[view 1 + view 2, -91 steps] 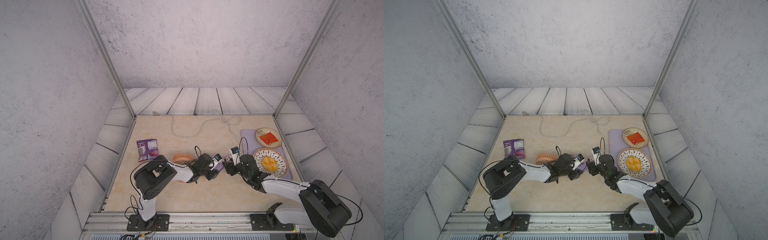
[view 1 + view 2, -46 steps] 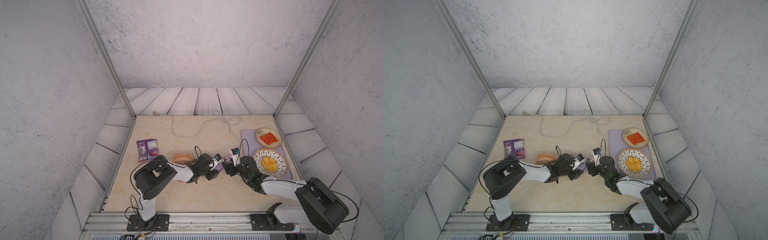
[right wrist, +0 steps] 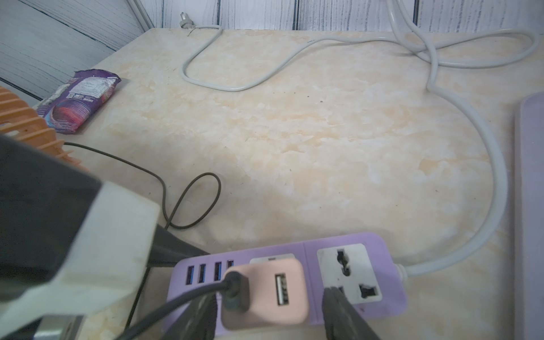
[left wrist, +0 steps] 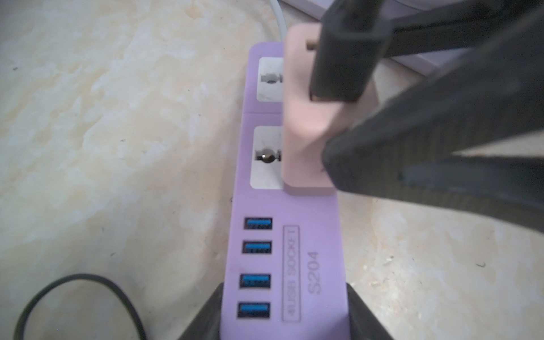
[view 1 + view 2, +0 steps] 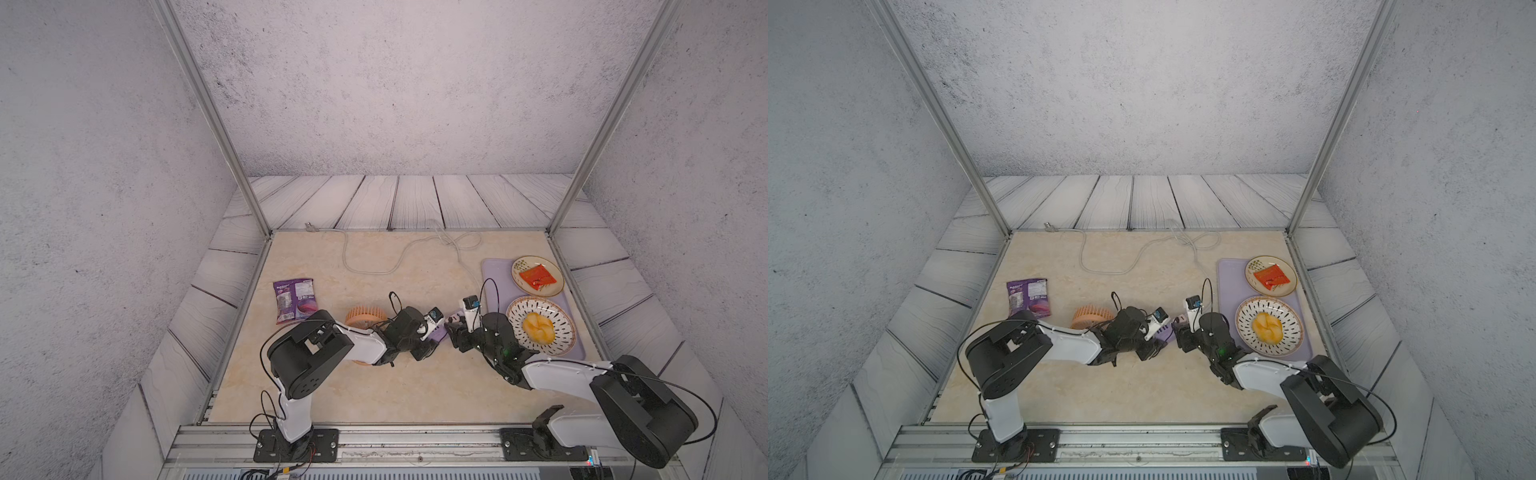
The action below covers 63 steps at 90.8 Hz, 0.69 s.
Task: Unplug the desk fan from the power strip
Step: Remove the plug from the socket.
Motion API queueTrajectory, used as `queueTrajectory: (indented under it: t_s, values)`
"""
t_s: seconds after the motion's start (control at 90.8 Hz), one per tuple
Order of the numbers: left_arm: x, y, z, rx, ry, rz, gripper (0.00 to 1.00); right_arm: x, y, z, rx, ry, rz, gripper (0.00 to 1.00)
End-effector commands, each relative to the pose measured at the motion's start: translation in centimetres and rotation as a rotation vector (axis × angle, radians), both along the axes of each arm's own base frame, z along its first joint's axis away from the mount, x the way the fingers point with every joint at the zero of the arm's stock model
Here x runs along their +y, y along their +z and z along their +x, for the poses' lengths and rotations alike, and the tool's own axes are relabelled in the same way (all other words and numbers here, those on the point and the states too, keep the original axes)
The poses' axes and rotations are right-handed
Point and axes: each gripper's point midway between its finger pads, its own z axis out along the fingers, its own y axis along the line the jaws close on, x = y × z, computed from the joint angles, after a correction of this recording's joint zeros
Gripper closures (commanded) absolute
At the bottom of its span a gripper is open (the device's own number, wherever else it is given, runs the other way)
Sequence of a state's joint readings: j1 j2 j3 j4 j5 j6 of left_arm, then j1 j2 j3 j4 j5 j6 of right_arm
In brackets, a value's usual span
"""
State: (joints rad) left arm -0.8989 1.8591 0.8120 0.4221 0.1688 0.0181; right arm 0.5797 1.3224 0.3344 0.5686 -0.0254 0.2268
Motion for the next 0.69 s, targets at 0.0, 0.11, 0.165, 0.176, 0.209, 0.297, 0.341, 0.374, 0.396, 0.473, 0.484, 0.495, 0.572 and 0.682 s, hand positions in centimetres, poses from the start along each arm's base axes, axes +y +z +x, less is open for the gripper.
queueTrajectory:
  t_s: [0.0, 0.11, 0.165, 0.176, 0.209, 0.297, 0.341, 0.374, 0.396, 0.473, 0.484, 0.495, 0.572, 0.682]
  values:
    - [-0.59, 1.5, 0.01, -0.009, -0.016, -0.035, 0.91, 0.14, -0.05, -0.04, -0.002, 0.007, -0.012, 0.39]
    - [-0.54, 1.51, 0.0, -0.009, -0.015, -0.033, 0.91, 0.18, -0.2, -0.07, 0.004, 0.01, -0.014, 0.38]
    - [-0.6, 1.53, 0.04, -0.01, -0.016, -0.033, 0.91, 0.12, -0.33, -0.09, 0.006, 0.008, -0.016, 0.37]
    - [-0.61, 1.55, 0.03, -0.01, -0.016, -0.034, 0.91, 0.08, -0.33, -0.08, 0.006, 0.007, -0.016, 0.36]
    - [-0.62, 1.56, 0.03, -0.01, -0.017, -0.034, 0.91, 0.1, -0.28, -0.09, 0.002, 0.008, -0.014, 0.36]
    - [-0.59, 1.53, 0.03, -0.01, -0.017, -0.032, 0.91, 0.08, -0.3, -0.1, 0.001, 0.009, -0.019, 0.38]
    - [-0.51, 1.41, 0.02, -0.011, -0.017, -0.025, 0.91, 0.13, -0.4, -0.12, 0.01, 0.012, -0.026, 0.39]
    - [-0.5, 1.45, 0.06, -0.013, -0.016, -0.025, 0.91, 0.13, -0.36, -0.08, 0.01, 0.012, -0.027, 0.39]
    - [-0.47, 1.47, 0.11, -0.014, -0.014, -0.025, 0.91, 0.16, -0.38, -0.08, 0.011, 0.013, -0.027, 0.4]
    - [-0.5, 1.64, 0.1, -0.017, -0.016, -0.027, 0.92, 0.23, -0.24, -0.03, 0.007, 0.014, -0.023, 0.41]
    - [-0.51, 1.64, 0.09, -0.017, -0.016, -0.027, 0.92, 0.24, -0.26, -0.04, 0.008, 0.015, -0.023, 0.41]
    - [-0.51, 1.65, 0.09, -0.017, -0.016, -0.028, 0.92, 0.24, -0.28, -0.04, 0.008, 0.015, -0.024, 0.41]
    - [-0.55, 1.66, 0.09, -0.015, -0.017, -0.027, 0.92, 0.17, -0.44, -0.11, 0.011, 0.015, -0.026, 0.41]
    - [-0.48, 1.52, 0.14, -0.014, -0.015, -0.018, 0.92, 0.01, -0.54, -0.1, 0.011, 0.005, -0.027, 0.44]
